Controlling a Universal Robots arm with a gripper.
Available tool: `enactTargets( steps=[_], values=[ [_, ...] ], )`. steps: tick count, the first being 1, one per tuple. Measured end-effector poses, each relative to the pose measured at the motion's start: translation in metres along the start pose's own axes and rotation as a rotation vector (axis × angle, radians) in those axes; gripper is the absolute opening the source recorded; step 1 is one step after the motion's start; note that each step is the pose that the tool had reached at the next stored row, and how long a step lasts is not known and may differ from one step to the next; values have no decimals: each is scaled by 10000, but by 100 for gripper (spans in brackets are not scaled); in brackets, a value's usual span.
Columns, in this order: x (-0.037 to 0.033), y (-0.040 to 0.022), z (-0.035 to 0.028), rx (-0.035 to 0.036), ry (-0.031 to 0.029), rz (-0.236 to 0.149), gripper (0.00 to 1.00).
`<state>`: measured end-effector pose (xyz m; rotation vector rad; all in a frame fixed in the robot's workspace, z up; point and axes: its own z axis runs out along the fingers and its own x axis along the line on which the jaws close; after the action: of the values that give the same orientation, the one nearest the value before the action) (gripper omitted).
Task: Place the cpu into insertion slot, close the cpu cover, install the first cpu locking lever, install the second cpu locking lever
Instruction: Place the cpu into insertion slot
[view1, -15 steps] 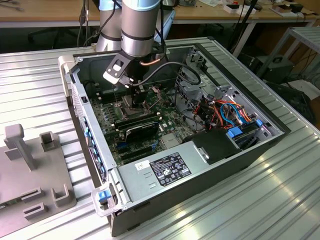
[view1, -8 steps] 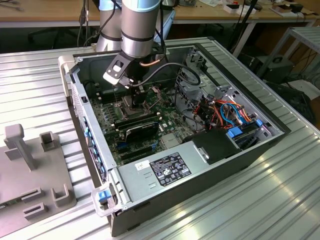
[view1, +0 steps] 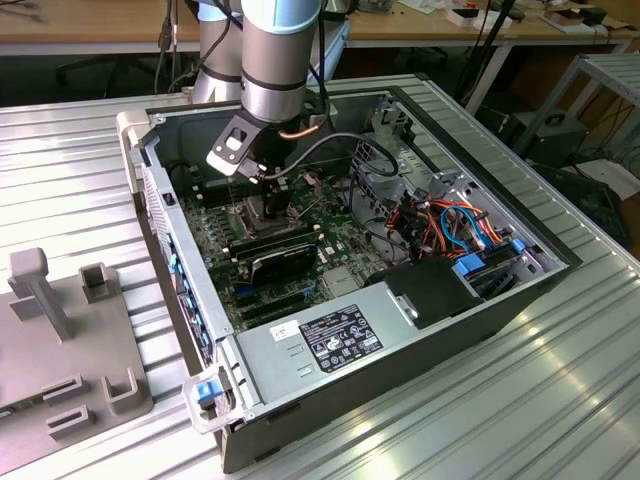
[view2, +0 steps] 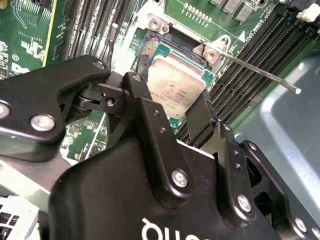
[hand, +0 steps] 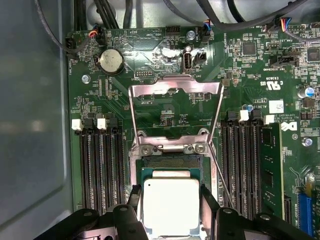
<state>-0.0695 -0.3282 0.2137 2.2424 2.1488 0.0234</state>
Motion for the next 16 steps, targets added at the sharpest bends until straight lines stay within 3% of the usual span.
enactTargets(
  steps=[5, 16],
  values=[
    [1, 3, 23, -7, 18, -444, 55],
    [-51, 6, 46, -8, 19, -447, 55]
  ],
)
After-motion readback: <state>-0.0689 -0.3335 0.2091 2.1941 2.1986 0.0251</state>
